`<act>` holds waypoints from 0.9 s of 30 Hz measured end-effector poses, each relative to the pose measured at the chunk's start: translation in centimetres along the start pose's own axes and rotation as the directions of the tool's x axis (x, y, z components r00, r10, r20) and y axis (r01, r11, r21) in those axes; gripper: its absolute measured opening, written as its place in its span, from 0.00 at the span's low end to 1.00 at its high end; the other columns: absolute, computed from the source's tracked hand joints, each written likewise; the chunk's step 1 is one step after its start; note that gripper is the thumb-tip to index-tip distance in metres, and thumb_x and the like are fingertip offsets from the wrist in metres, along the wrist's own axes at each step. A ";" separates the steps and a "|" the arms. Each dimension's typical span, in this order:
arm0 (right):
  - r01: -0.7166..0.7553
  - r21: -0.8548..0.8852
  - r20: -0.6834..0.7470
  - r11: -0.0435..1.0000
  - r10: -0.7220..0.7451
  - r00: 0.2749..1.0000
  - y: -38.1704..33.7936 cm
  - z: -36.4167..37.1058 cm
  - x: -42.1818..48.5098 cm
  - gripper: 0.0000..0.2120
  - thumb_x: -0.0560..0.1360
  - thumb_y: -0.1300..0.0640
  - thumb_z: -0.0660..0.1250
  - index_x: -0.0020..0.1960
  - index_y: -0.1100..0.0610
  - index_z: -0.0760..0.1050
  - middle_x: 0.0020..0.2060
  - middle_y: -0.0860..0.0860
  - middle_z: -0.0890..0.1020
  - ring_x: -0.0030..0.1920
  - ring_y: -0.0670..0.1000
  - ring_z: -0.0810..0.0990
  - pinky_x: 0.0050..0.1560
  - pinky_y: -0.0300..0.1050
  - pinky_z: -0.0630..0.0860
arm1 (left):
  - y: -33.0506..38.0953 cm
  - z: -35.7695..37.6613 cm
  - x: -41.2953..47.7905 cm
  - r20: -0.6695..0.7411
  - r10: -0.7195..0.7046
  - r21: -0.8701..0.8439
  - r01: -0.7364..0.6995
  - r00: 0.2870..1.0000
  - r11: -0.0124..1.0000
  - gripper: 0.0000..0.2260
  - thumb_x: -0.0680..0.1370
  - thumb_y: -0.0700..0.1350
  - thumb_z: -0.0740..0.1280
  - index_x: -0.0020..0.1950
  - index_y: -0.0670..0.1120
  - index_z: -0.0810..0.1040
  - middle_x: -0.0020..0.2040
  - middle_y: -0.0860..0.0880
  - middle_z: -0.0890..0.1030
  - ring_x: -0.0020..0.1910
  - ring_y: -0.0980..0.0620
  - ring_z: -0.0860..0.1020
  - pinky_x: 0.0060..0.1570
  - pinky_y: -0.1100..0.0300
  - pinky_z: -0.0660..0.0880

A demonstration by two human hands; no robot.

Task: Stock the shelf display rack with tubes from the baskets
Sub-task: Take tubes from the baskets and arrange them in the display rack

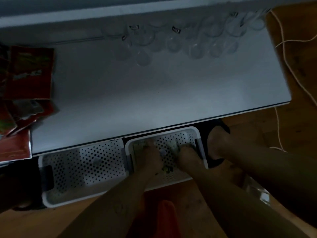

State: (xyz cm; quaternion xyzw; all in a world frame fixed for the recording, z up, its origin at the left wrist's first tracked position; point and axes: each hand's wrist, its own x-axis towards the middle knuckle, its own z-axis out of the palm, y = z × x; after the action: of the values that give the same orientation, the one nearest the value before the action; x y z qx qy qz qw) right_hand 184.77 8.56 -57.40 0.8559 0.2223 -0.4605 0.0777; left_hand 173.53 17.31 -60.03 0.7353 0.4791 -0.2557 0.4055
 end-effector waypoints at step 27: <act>-0.038 0.280 0.024 0.959 0.032 0.999 -2.4 0.0 -1.6 0.18 0.76 0.44 0.64 0.38 0.59 0.74 0.35 0.57 0.81 0.36 0.55 0.82 0.42 0.50 0.82 | -2.1 -5.4 -5.7 0.263 -0.003 -0.566 0.157 0.965 0.809 0.11 0.77 0.29 0.58 0.58 0.33 0.72 0.37 0.43 0.68 0.34 0.49 0.66 0.38 0.53 0.67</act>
State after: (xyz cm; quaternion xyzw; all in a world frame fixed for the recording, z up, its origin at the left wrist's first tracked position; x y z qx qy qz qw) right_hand 182.93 10.26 -55.94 0.8575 0.1388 -0.4943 -0.0341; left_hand 169.27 19.50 -53.49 0.5166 0.5101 -0.2041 0.6567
